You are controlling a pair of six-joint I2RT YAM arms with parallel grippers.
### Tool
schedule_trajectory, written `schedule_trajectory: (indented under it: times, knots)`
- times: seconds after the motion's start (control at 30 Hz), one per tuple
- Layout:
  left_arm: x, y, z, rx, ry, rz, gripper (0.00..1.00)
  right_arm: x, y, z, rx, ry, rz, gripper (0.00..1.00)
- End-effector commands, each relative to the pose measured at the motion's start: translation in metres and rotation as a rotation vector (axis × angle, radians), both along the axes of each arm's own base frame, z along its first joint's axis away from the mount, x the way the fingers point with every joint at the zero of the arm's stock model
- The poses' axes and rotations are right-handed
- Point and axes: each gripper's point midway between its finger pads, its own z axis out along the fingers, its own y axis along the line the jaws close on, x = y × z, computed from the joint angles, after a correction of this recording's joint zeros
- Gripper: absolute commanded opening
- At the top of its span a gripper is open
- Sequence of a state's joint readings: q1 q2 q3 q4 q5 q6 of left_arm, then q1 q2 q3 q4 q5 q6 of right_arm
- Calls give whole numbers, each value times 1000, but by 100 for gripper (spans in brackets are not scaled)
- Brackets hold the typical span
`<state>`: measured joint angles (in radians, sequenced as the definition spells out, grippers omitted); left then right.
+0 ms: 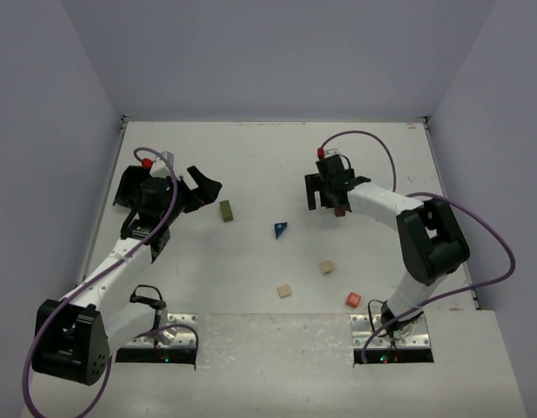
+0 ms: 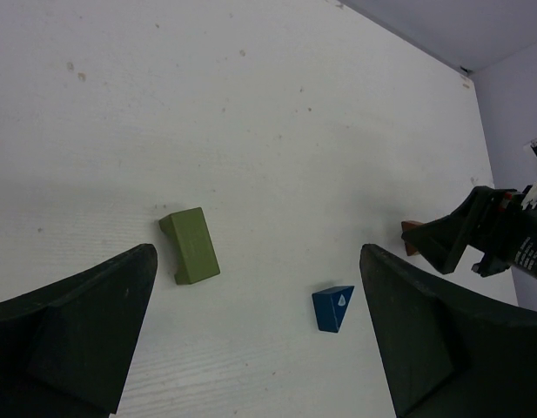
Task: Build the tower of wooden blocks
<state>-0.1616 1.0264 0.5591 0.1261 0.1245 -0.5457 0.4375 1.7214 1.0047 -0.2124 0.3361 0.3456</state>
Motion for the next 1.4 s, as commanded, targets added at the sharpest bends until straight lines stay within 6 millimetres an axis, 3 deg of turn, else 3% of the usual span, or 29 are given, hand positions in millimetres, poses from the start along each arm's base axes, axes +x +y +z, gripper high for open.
schedule_trajectory:
  times: [0.0,0.2,0.37,0.53,0.73,0.97,1.1,1.17,1.37]
  knots:
    - [5,1,25,1,-77,-6,100,7,-12,0,108,5,-54,99]
    - [5,4,24,8,-77,8,100,9,-27,-11,128,39,-87,97]
    - [5,5,23,9,-74,11,100,11,-33,-18,118,52,-114,73]
    - [5,5,24,11,-77,13,100,10,-43,-24,101,67,-149,69]
    - [5,6,23,12,-76,19,100,11,-43,-28,106,80,-155,50]
    - [5,8,22,16,-67,32,100,11,-41,-33,110,96,-153,39]
    - [6,14,21,22,-48,68,100,13,-37,-24,130,89,-145,26]
    - [8,28,17,35,-22,153,100,15,-29,-9,166,63,-116,22]
    - [1,54,17,57,27,304,100,14,20,33,186,-13,31,19]
